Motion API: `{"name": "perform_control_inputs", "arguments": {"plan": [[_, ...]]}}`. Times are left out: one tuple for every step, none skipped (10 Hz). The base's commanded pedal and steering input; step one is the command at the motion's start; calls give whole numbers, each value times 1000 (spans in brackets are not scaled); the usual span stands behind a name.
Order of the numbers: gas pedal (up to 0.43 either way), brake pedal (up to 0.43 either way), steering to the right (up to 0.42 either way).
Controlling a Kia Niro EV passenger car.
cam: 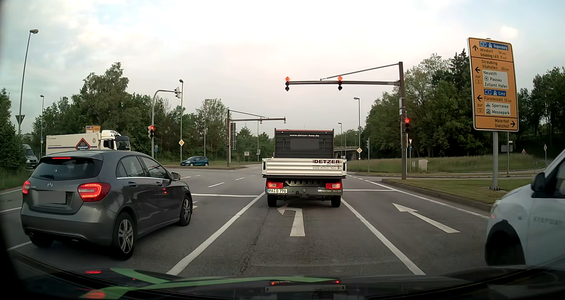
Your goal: Follow the waypoints while adhering to traffic rules and regulations
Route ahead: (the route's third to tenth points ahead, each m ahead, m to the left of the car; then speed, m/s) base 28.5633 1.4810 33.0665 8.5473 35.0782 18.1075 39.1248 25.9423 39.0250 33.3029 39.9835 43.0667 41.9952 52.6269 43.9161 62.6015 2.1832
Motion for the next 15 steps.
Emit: {"name": "perform_control_inputs", "arguments": {"plan": [[0,146,3],[0,146,3],[0,146,3],[0,152,3],[0,152,3],[0,159,3],[0,159,3],[0,165,3],[0,171,3],[0,177,3],[0,183,3],[0,183,3],[0,177,3],[0,165,3],[0,165,3]]}}
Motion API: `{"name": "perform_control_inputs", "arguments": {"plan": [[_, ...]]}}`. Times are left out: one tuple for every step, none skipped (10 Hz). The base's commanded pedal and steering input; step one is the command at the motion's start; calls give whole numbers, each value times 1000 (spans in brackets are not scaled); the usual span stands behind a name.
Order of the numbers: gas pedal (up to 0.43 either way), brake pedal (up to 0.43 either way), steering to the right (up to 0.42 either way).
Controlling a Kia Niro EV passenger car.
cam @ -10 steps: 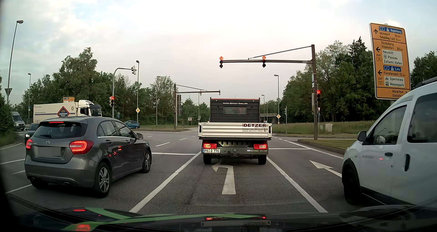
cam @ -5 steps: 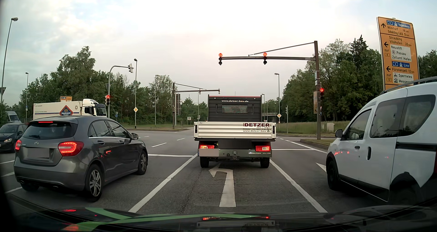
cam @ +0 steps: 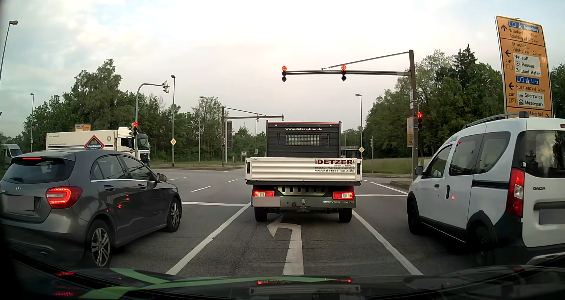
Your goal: Follow the waypoints while adhering to traffic rules and regulations
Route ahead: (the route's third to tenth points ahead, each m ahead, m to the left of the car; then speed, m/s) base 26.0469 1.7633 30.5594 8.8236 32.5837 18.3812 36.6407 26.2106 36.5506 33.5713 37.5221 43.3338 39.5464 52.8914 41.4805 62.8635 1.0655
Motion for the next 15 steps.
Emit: {"name": "perform_control_inputs", "arguments": {"plan": [[0,177,2],[0,183,-1],[0,189,-1],[0,189,-1],[0,195,-2],[0,195,-2],[0,195,-2],[0,189,-1],[0,195,-1],[0,189,-1],[0,183,-1],[0,177,-2],[0,177,-2],[0,183,-2],[0,183,-2]]}}
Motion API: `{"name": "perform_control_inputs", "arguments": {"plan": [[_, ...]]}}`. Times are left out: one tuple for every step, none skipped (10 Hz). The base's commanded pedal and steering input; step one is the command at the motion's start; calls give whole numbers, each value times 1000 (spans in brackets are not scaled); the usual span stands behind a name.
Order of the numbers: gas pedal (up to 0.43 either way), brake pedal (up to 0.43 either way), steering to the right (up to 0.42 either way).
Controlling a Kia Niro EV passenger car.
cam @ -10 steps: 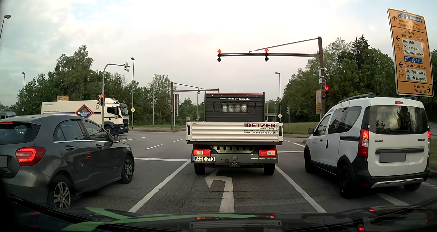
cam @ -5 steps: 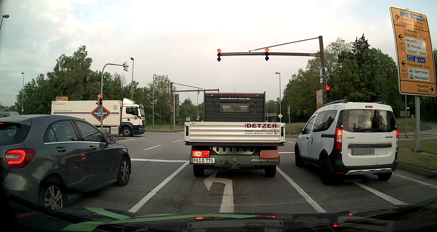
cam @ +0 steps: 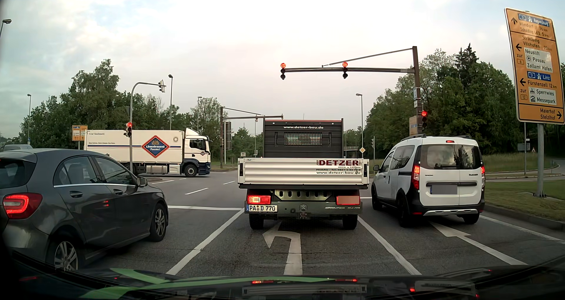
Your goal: Follow the waypoints while adhering to traffic rules and regulations
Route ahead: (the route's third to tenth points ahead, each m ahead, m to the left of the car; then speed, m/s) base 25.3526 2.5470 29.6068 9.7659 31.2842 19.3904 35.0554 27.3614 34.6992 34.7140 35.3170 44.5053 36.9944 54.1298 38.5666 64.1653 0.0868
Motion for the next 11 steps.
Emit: {"name": "perform_control_inputs", "arguments": {"plan": [[0,189,-2],[0,189,-2],[0,189,-2],[0,189,-3],[0,189,-4],[0,189,-5],[0,195,-5],[0,195,-5],[0,201,-5],[0,201,-5],[0,220,-5]]}}
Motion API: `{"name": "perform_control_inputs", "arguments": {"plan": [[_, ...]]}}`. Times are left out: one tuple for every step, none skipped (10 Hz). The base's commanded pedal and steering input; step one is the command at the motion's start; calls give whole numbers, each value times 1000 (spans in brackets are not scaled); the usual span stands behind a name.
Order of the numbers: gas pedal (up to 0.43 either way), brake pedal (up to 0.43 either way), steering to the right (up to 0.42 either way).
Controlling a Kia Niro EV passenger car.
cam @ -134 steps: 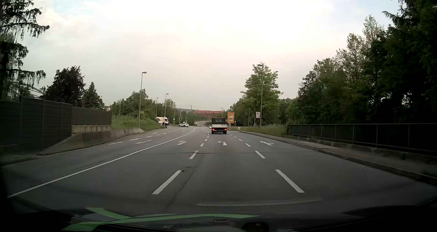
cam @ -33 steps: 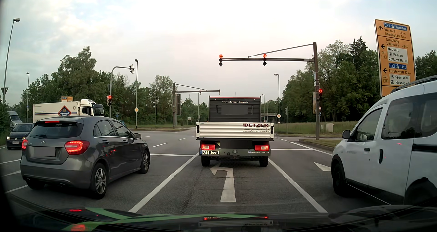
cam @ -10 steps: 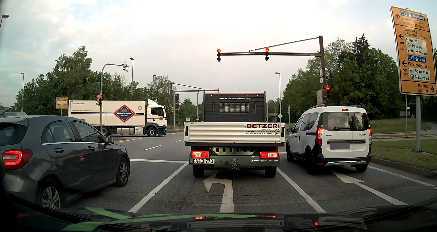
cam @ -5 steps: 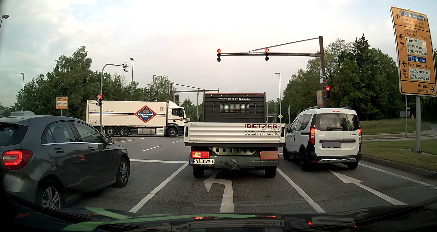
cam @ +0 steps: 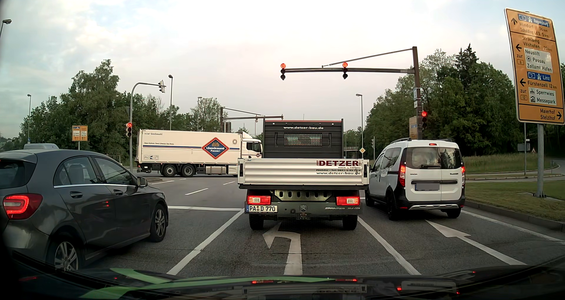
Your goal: Follow the waypoints while adhering to traffic rules and regulations
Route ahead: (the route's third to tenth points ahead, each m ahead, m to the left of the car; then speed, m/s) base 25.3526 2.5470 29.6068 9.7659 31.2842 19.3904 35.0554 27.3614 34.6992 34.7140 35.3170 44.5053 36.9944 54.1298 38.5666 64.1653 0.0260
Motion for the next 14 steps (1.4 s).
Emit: {"name": "perform_control_inputs", "arguments": {"plan": [[0,232,-5],[0,232,-5],[0,232,-5],[0,232,-5],[0,238,-5],[0,238,-5],[0,238,-5],[0,238,-5],[0,238,-5],[0,244,-5],[0,244,-5],[0,250,-5],[0,250,-5],[0,256,-5]]}}
